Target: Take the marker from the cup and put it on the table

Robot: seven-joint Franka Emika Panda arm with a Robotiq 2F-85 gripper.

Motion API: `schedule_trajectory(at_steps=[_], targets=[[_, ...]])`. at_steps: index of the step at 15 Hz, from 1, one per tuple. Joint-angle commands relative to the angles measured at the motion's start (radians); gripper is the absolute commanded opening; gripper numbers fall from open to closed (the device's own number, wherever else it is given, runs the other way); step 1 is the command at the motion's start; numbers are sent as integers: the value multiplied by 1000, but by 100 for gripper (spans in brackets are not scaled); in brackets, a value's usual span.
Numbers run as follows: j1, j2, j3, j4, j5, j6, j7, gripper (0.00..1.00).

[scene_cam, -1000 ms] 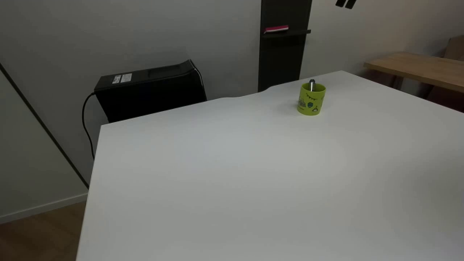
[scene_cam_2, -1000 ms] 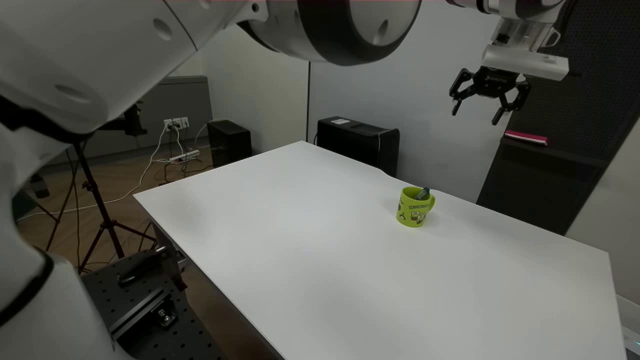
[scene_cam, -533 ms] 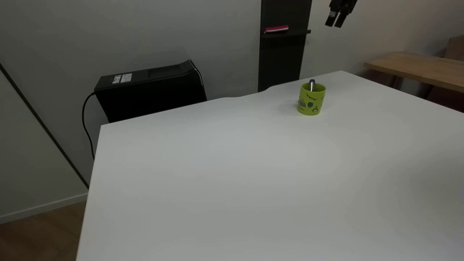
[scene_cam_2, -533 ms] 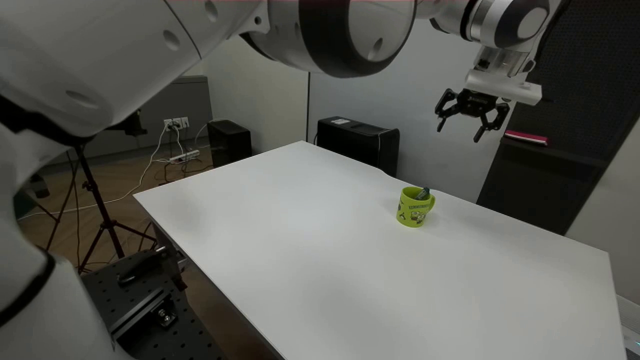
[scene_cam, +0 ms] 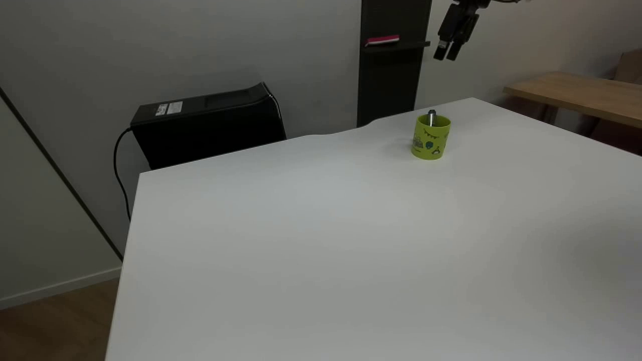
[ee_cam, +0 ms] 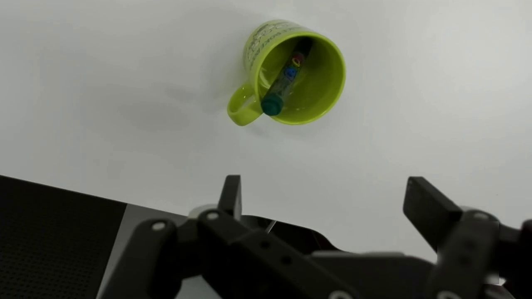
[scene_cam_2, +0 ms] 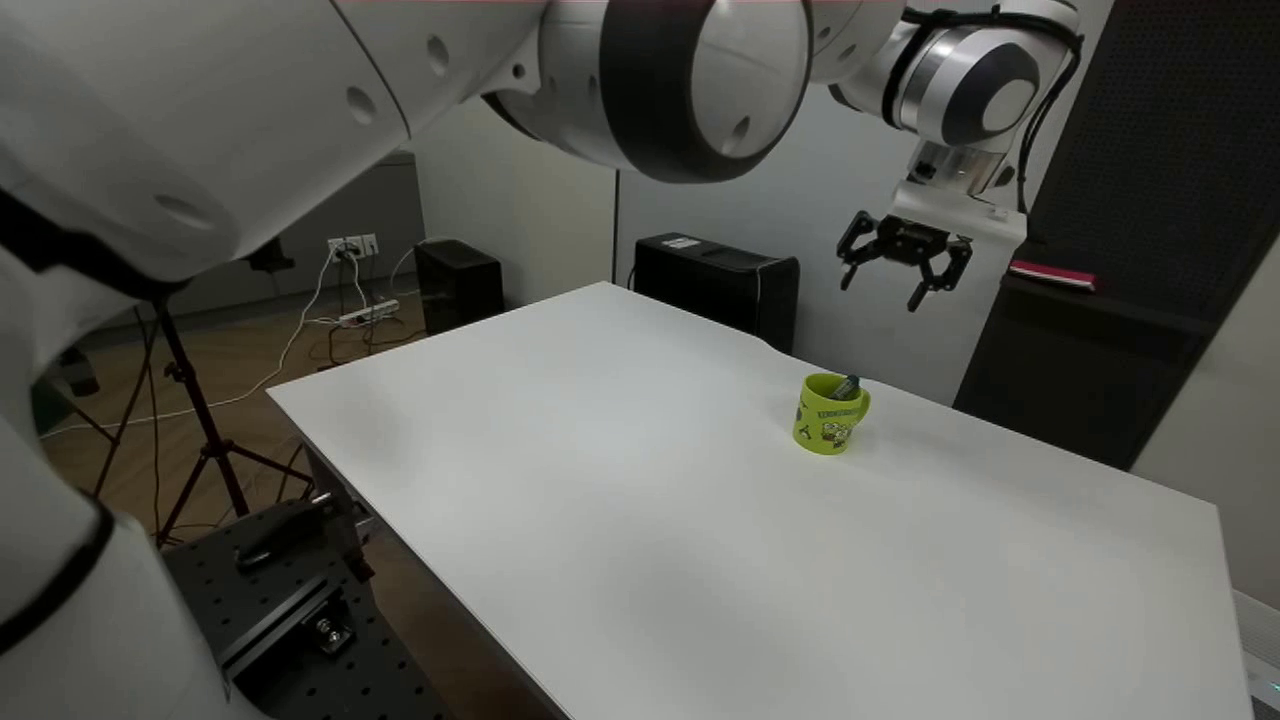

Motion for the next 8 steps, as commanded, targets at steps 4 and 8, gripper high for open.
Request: schedule_trajectory(at_steps=[4, 8], targets=[[12, 37, -1, 8, -3, 1, 2, 100], [12, 55, -8, 4, -8, -2, 9, 100]])
